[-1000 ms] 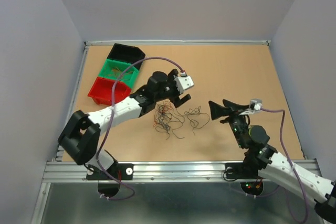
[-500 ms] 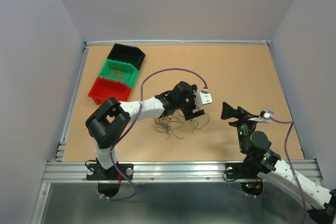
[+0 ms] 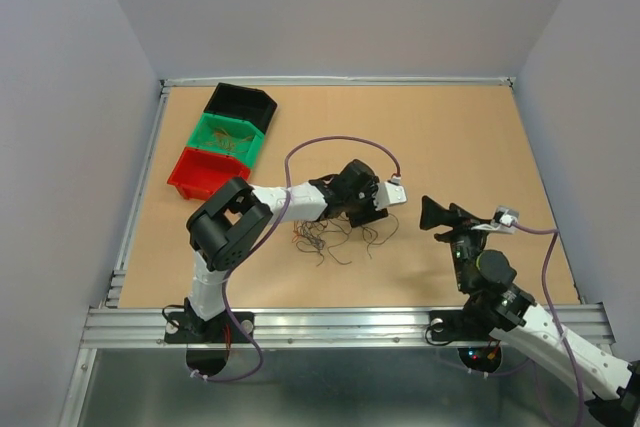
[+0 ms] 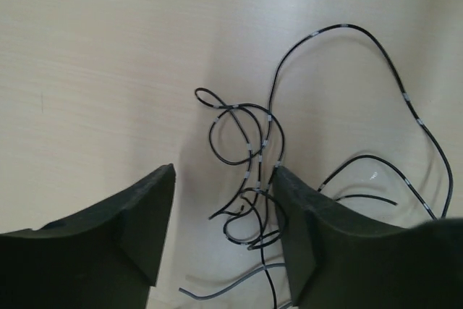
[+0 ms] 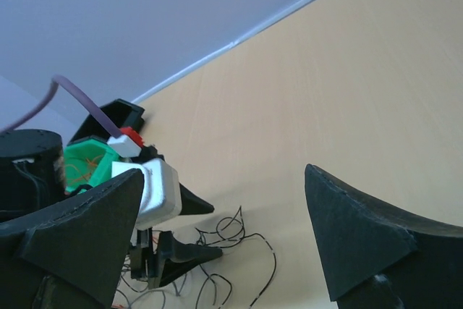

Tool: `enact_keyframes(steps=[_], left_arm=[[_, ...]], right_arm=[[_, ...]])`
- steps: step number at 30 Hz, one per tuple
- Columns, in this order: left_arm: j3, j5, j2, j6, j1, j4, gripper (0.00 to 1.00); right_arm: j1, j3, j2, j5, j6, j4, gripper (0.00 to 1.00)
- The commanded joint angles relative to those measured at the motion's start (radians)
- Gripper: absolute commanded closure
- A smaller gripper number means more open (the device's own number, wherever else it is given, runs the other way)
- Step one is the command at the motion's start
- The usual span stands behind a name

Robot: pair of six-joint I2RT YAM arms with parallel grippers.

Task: Untangle the cables

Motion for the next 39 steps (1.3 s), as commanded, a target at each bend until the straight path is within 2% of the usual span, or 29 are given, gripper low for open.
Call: enact_keyframes(steps=[1,3,5,6,7,12,15,20,26,30,34,36,37,39], left_arm=[[0.015,-0.018,-0.015,0.026,-0.007,-0.038,0.43],[0.009,-0.012,-0.024,0.030,-0.007,-0.041,0.51],[0.007,0.005,-0.029,0.029,-0.007,-0.046,0.64],[0.010,0.007,-0.029,0.018,-0.007,-0.048,0.74],[0.019,-0.012,-0.030,0.006,-0.007,-0.046,1.00],[0.013,0.005,-0.094,-0.078,0.039,0.015,1.00],[-0.026,0.045,-0.197,-0.164,0.124,0.098,1.00],[-0.146,0.198,-0.424,-0.275,0.322,0.236,1.00],[-0.237,0.370,-0.668,-0.399,0.535,0.310,1.00],[-0.293,0.240,-0.788,-0.502,0.658,0.376,1.00],[-0.362,0.217,-0.877,-0.543,0.715,0.445,1.00],[-0.398,0.297,-0.920,-0.528,0.721,0.459,1.00],[-0.411,0.330,-0.941,-0.525,0.721,0.466,1.00],[-0.419,0.385,-0.957,-0.537,0.720,0.475,1.00]], right_arm=[[0.004,0.003,-0.050,0.001,-0.016,0.012,0.04],[0.004,-0.003,-0.068,-0.001,-0.022,0.012,0.05],[0.004,-0.003,-0.071,-0.004,-0.023,0.011,0.05],[0.004,-0.003,-0.071,-0.005,-0.023,0.011,0.05],[0.005,-0.003,-0.071,-0.008,-0.022,0.011,0.05],[0.004,-0.003,-0.062,-0.010,-0.013,0.012,0.07],[0.005,-0.004,-0.064,-0.010,-0.014,0.012,0.07],[0.005,-0.007,-0.065,-0.011,-0.016,0.012,0.08],[0.004,-0.011,-0.058,-0.027,-0.014,0.025,0.08],[0.004,-0.011,-0.044,-0.039,-0.014,0.042,0.09],[0.005,-0.018,-0.025,-0.048,-0.020,0.071,0.09],[0.005,-0.036,-0.009,-0.109,-0.058,0.130,0.10],[0.005,-0.046,0.002,-0.214,-0.087,0.162,0.10],[0.005,-0.064,0.065,-0.322,-0.154,0.242,0.10]])
